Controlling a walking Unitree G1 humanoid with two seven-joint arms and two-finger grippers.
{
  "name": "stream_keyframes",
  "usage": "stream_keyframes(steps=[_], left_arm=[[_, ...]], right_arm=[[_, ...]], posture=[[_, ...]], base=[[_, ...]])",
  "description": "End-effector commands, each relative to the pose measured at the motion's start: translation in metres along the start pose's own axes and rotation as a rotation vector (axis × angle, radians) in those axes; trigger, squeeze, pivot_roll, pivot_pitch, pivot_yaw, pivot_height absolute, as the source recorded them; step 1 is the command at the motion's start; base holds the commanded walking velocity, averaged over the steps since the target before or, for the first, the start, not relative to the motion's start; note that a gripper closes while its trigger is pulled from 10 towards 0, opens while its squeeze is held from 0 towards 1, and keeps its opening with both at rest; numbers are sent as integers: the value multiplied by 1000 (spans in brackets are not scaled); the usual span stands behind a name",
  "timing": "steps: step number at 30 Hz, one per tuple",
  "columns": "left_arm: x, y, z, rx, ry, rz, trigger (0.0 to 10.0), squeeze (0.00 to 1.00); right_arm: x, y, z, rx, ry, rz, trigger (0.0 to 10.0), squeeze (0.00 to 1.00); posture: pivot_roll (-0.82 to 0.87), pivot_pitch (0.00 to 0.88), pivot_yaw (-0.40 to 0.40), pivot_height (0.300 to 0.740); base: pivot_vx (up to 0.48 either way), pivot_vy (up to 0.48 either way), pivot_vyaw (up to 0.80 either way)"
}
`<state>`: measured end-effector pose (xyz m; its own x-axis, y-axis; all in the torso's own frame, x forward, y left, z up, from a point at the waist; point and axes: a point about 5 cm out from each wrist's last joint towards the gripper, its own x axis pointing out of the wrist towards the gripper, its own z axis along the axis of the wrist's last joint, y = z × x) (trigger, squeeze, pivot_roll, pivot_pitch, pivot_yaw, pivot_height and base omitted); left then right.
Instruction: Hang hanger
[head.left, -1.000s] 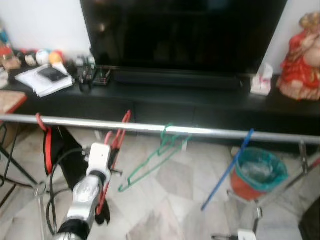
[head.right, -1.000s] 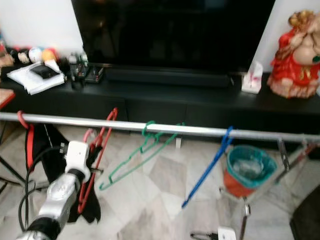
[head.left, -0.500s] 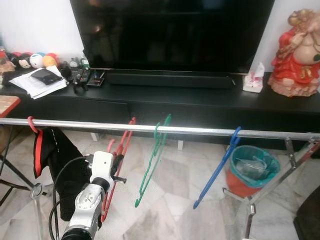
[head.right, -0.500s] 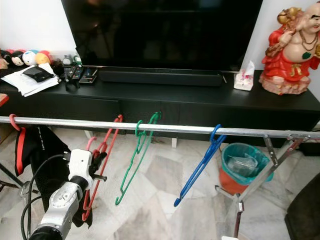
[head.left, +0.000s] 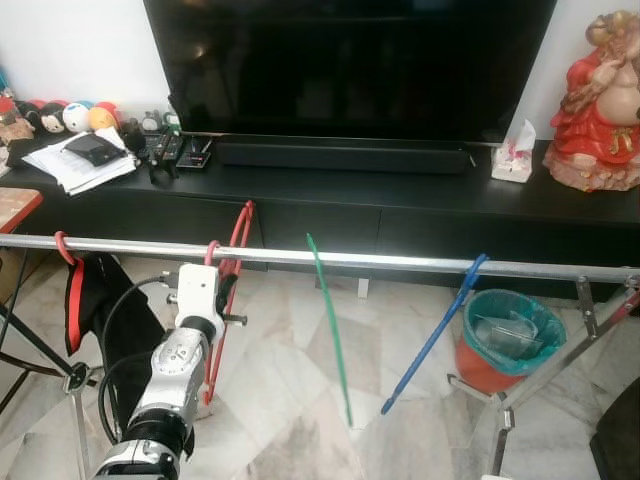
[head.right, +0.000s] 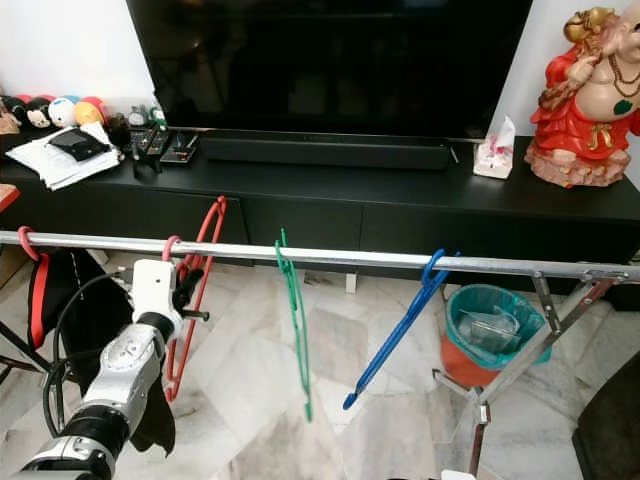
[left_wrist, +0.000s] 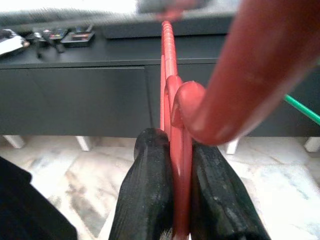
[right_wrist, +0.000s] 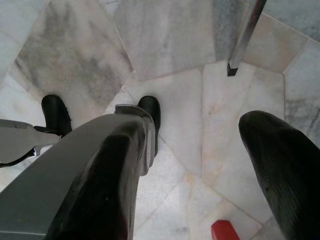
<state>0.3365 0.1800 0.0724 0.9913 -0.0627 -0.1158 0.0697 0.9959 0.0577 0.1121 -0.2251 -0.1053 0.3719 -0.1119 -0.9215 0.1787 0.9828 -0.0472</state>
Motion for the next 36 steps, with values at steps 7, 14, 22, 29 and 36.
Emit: stream_keyframes(steps=[7,14,22,29,36], left_arm=[[12,8,8,13,57,68,10000,0],[21,1,15,-42,79,84,10000,0],[20,-4,3,-6,187,66,10000,0],[13,2,-9,-29,209,88,10000,157],[11,4,-7,-45,159,89,10000,1000]], right_arm=[[0,2,0,13,-2,3,10000,0],[0,2,0,12,-2,5,10000,0],[0,2,1,12,-1,3,10000,0],[0,1,1,8,1,5,10000,0],[0,1,1,7,1,5,10000,0]], posture=[[36,0,40,740],[32,0,40,740],[32,0,42,740],[42,0,34,740],[48,0,31,740]], base=[[0,0,0],[0,0,0],[0,0,0],[0,0,0],[0,0,0]])
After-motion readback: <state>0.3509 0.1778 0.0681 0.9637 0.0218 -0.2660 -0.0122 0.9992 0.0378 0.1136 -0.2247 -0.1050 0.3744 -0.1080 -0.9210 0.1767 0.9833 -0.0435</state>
